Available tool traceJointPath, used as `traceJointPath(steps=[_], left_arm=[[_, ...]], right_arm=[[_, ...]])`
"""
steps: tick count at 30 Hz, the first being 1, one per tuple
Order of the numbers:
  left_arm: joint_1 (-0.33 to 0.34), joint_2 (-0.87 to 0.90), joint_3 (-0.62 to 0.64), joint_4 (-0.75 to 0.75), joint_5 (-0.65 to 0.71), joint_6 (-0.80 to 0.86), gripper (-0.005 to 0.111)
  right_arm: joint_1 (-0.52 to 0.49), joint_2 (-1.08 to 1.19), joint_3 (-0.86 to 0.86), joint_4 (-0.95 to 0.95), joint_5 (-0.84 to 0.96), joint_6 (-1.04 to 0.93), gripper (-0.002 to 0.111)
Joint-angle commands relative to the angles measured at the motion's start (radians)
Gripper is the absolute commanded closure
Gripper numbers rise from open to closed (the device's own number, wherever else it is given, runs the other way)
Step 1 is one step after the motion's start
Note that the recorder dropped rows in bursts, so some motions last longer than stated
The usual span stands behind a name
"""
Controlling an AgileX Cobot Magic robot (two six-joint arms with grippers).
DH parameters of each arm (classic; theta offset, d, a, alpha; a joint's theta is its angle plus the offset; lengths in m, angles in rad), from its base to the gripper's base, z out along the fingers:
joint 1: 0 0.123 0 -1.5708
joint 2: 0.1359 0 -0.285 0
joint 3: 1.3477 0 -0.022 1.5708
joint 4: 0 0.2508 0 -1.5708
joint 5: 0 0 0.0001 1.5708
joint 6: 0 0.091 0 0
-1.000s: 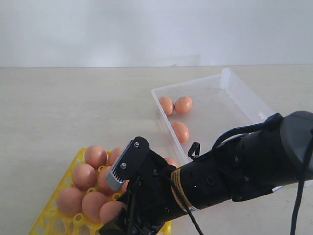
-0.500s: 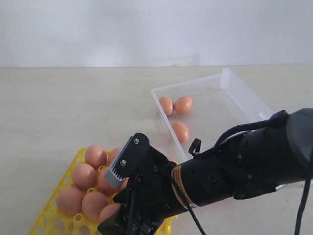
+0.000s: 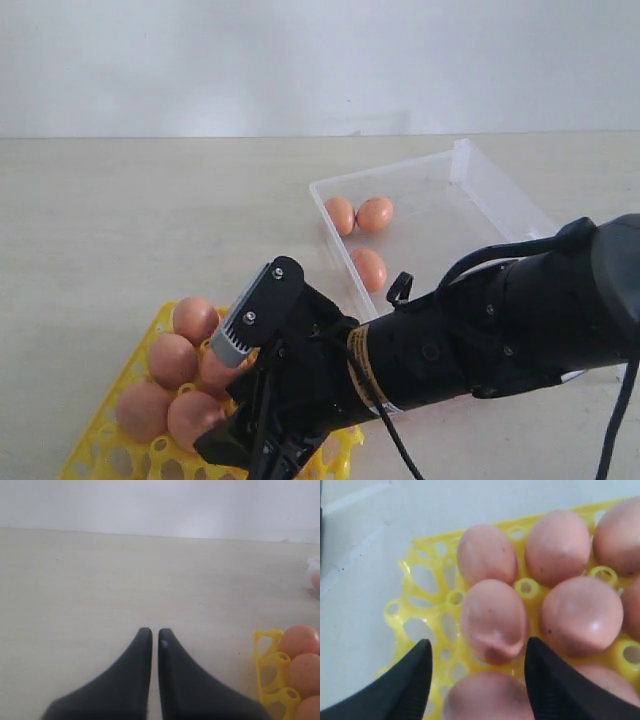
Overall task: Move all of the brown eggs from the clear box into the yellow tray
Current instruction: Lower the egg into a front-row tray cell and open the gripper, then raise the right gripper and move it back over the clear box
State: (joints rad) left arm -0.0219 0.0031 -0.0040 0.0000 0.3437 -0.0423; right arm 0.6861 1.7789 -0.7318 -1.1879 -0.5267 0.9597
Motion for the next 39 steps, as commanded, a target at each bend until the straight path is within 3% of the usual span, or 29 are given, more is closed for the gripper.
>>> traceJointPath(steps=[1, 9, 11, 13, 14, 24, 26, 28, 30, 33, 36, 39], left_arm=[[-0.001, -0.003, 0.004, 0.000, -0.006, 0.004, 0.103], [-0.001, -0.003, 0.004, 0.000, -0.006, 0.004, 0.103], [-0.001, -0.003, 0.004, 0.000, -0.006, 0.004, 0.103], [-0.001, -0.003, 0.004, 0.000, -0.006, 0.004, 0.103], [-0.001, -0.003, 0.004, 0.000, -0.006, 0.004, 0.103], [-0.001, -0.003, 0.004, 0.000, -0.006, 0.004, 0.103], [-0.001, -0.003, 0.004, 0.000, -0.006, 0.004, 0.103], [-0.001, -0.003, 0.004, 0.000, -0.006, 0.004, 0.103], [-0.001, -0.003, 0.004, 0.000, -0.006, 0.004, 0.103], [-0.001, -0.003, 0.004, 0.000, -0.006, 0.004, 0.103], [-0.001, -0.003, 0.004, 0.000, -0.006, 0.004, 0.103], [-0.001, -0.003, 0.004, 0.000, -0.006, 0.004, 0.103]], right_arm=[[-0.002, -0.013, -0.053, 0.023, -0.028, -0.008, 0.060], [-0.002, -0.109, -0.169, 0.106, -0.013, 0.002, 0.061], [-0.002, -0.190, -0.168, 0.105, 0.068, 0.006, 0.076], [-0.002, -0.275, -0.168, 0.105, 0.220, 0.002, 0.104], [-0.002, -0.320, -0.168, 0.105, 0.312, -0.011, 0.108], [-0.016, -0.533, -0.168, 0.024, 1.132, -0.253, 0.108], [-0.080, -0.530, -0.168, 0.017, 1.293, -0.255, 0.108], [-0.200, -0.522, -0.169, 0.069, 1.287, -0.264, 0.108], [-0.316, -0.511, -0.188, 0.209, 1.213, -0.276, 0.108], [-0.500, -0.469, -0.245, 0.609, 1.123, -0.561, 0.108], [-0.622, -0.381, -0.340, 1.103, 1.214, -0.985, 0.108], [-0.678, -0.270, -0.444, 1.533, 1.389, -1.296, 0.108]])
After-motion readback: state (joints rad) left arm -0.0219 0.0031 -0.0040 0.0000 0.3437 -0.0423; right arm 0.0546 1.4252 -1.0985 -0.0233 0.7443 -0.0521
